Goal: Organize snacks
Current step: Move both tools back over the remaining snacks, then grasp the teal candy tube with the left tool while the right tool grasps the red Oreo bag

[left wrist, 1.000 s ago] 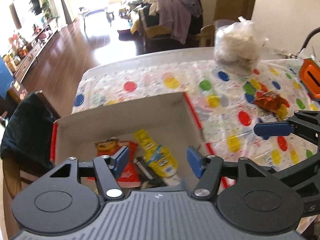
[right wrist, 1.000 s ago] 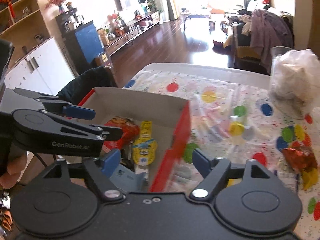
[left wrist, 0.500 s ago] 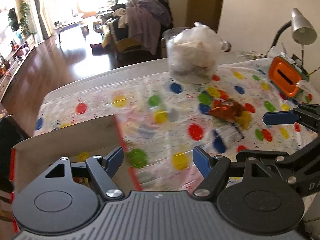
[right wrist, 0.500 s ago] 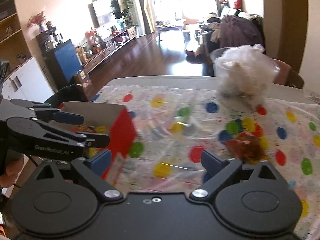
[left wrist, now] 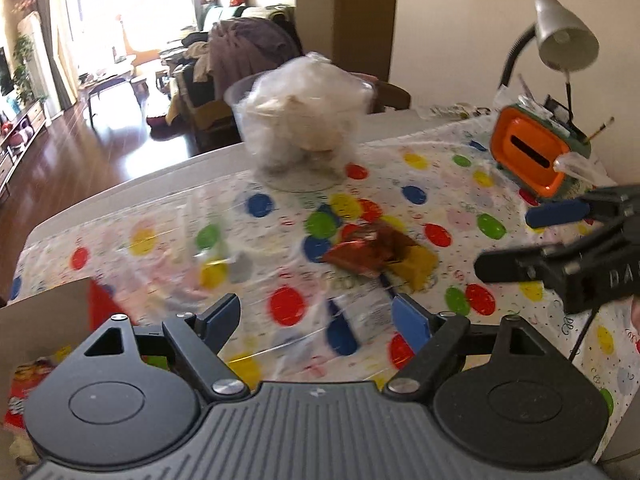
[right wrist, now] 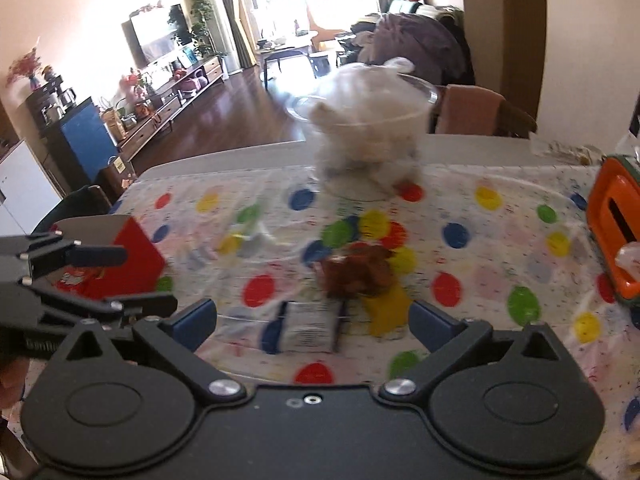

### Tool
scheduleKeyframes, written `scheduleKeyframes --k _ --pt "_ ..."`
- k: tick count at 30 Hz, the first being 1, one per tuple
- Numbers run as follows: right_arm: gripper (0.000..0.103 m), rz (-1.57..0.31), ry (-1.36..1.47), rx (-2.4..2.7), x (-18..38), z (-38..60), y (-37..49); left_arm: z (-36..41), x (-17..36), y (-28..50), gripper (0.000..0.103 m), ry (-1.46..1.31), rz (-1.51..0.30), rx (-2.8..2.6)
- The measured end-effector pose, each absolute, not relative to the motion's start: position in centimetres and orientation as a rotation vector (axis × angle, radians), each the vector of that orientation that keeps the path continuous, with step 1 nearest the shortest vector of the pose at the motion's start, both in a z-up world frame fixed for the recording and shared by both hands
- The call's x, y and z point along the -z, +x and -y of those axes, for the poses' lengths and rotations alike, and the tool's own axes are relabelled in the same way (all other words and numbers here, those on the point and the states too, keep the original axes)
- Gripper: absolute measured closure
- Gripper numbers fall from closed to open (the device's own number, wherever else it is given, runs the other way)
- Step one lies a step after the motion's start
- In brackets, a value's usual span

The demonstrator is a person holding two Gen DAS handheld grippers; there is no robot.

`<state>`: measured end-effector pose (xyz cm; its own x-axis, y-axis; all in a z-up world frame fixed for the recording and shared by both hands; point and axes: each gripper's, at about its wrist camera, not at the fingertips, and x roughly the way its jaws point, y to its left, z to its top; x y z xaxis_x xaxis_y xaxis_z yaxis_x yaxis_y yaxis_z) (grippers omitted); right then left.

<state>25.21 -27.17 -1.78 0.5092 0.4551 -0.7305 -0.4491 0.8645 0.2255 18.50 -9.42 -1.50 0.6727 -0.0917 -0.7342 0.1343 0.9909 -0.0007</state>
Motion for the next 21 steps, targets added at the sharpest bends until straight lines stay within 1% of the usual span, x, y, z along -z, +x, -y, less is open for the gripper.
scheduleKeyframes --k 12,21 --pt "0.000 -0.934 0.028 -0.440 4.8 35.4 31.6 20.5 5.5 23.0 0.020 0.054 -0.869 0.229" --pt "0.001 -0.993 -0.046 -0.498 6.6 36.8 35.6 26.7 10.0 25.5 0.020 0.038 -0.906 0.254"
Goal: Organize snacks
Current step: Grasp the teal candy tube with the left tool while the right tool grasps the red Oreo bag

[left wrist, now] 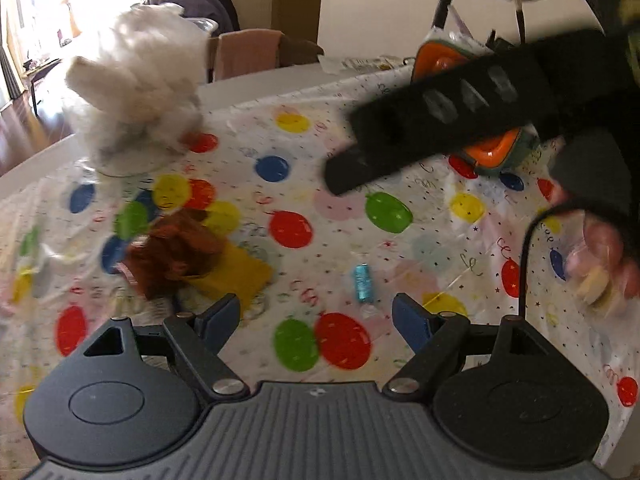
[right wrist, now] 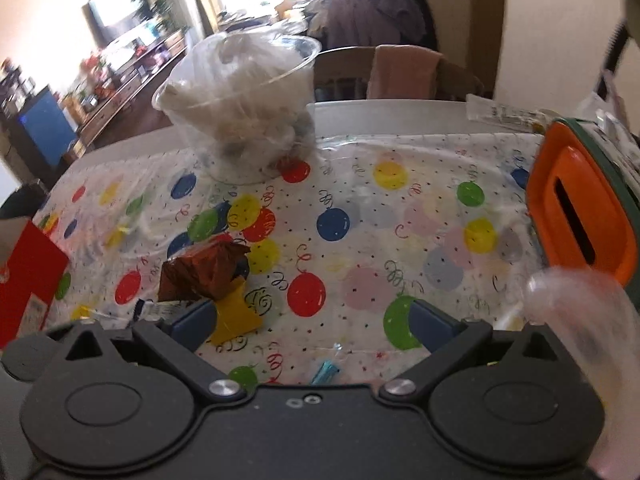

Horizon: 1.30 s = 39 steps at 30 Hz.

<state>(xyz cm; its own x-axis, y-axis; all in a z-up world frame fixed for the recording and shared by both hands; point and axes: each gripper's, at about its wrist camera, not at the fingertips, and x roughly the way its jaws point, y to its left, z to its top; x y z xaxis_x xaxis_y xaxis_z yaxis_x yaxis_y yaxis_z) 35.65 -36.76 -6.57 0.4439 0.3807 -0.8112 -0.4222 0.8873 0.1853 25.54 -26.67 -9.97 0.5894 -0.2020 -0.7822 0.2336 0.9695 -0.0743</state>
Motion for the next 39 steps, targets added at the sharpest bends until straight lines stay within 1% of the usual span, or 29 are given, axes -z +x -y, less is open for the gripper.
scheduleKeyframes --k 5,6,7,9,11,14,15,18,22,25,27,29,39 --pt "0.001 -1.031 -0.137 -0.633 7.2 35.2 38.0 28.9 11.7 27.0 0.021 0.040 -0.924 0.261" --pt "0.001 -1.039 -0.162 -0.664 7.4 34.6 38.4 29.2 11.9 27.2 0.023 0.039 -0.924 0.265" --pt "0.001 -1.042 -0.184 -0.687 7.6 34.1 38.8 29.6 12.2 27.4 0.026 0.042 -0.925 0.273" --pt "0.002 -1.048 -0.222 -0.732 8.1 33.1 39.5 30.4 12.8 27.8 0.042 0.053 -0.938 0.293" --pt "0.004 -1.051 -0.252 -0.783 8.6 32.2 40.1 31.0 13.2 28.4 0.046 0.050 -0.953 0.301" --pt "0.008 -1.045 -0.307 -0.856 9.3 30.8 40.9 31.4 13.5 29.3 0.048 0.033 -0.963 0.315" --pt "0.009 -1.046 -0.322 -0.886 9.5 30.3 41.1 31.6 13.6 29.6 0.052 0.034 -0.973 0.317" --pt "0.012 -1.045 -0.374 -0.962 10.0 29.1 41.7 32.0 14.2 30.4 0.061 0.032 -1.021 0.294" --pt "0.017 -1.051 -0.416 -1.004 10.7 27.7 42.4 32.2 14.8 31.3 0.069 0.031 -1.050 0.289" --pt "0.018 -1.063 -0.407 -1.033 11.3 27.2 42.9 32.1 14.9 31.4 0.074 0.029 -1.049 0.289" --pt "0.019 -1.074 -0.404 -1.056 11.7 26.7 43.0 31.9 14.9 31.5 0.085 0.027 -1.047 0.294" --pt "0.019 -1.075 -0.402 -1.067 12.0 26.1 43.1 31.5 15.0 31.6 0.091 0.019 -1.047 0.303" --pt "0.018 -1.038 -0.432 -1.203 12.9 21.9 43.2 28.8 14.9 31.0 0.091 -0.071 -1.044 0.349"
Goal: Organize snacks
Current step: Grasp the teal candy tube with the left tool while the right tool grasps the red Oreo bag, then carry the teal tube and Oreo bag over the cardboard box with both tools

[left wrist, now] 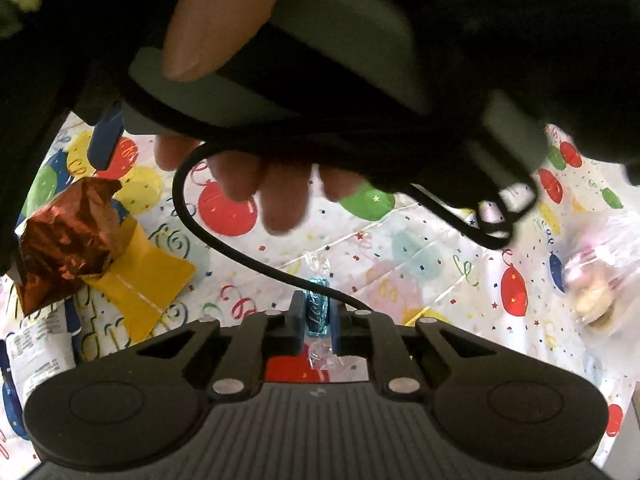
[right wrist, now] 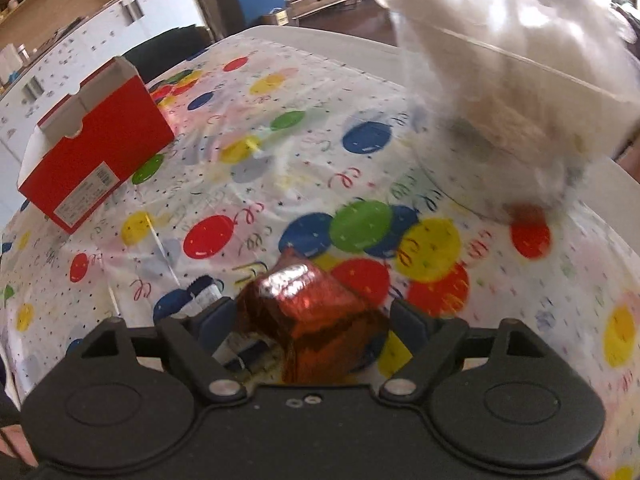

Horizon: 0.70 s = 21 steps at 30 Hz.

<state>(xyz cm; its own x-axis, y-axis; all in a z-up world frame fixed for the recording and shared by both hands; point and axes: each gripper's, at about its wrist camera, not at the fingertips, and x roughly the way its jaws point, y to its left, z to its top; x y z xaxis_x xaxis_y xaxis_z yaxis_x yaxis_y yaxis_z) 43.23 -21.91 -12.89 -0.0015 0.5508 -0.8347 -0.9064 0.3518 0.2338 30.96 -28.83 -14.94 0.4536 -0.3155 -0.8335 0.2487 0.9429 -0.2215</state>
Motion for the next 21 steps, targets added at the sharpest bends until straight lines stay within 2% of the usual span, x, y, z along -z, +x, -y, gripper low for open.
scheduleKeyframes --k 9,12,13,14,17,21 --pt "0.016 -1.117 -0.432 -1.215 15.8 20.7 44.7 26.8 15.1 30.7 0.091 -0.136 -1.070 0.340" --pt "0.031 -1.105 -0.415 -1.223 15.6 20.8 44.3 26.5 15.3 30.6 0.091 -0.141 -1.065 0.338" --pt "0.043 -1.113 -0.401 -1.230 15.5 20.9 44.3 26.5 15.3 30.6 0.091 -0.139 -1.063 0.335" --pt "0.047 -1.118 -0.391 -1.229 15.4 21.0 44.3 26.5 15.2 30.5 0.091 -0.140 -1.062 0.334" --pt "0.055 -1.102 -0.396 -1.222 15.1 21.2 43.8 26.4 15.1 30.4 0.091 -0.139 -1.057 0.333" --pt "0.057 -1.071 -0.378 -1.204 14.0 21.9 43.4 26.3 14.5 29.7 0.091 -0.136 -1.050 0.339"
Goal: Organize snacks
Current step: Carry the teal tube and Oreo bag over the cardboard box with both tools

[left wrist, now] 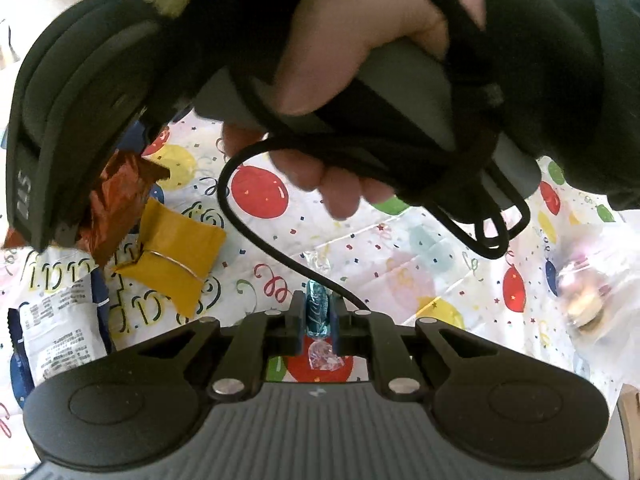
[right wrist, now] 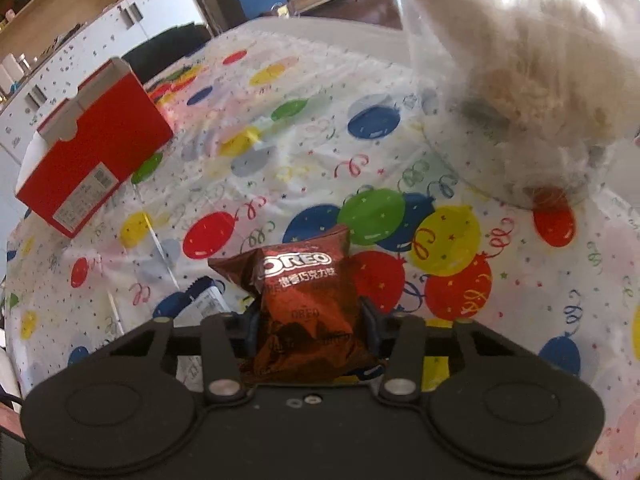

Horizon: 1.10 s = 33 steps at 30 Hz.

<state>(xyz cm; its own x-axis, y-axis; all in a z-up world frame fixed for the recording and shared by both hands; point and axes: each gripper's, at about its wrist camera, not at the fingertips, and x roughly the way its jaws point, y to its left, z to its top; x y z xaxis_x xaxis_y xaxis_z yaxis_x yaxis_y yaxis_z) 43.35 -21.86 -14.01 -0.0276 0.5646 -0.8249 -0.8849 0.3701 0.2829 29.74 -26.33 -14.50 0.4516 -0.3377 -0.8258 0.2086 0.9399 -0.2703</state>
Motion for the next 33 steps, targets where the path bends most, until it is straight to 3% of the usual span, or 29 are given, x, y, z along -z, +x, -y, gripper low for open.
scheduleKeyframes --k 17,33 --pt "0.057 -0.937 -0.264 -1.079 7.4 25.8 38.6 19.8 8.0 23.6 0.091 -0.133 -0.971 0.299" --pt "0.057 -0.825 -0.222 -0.948 1.3 23.7 30.6 12.0 3.6 16.5 0.091 -0.105 -0.866 0.164"
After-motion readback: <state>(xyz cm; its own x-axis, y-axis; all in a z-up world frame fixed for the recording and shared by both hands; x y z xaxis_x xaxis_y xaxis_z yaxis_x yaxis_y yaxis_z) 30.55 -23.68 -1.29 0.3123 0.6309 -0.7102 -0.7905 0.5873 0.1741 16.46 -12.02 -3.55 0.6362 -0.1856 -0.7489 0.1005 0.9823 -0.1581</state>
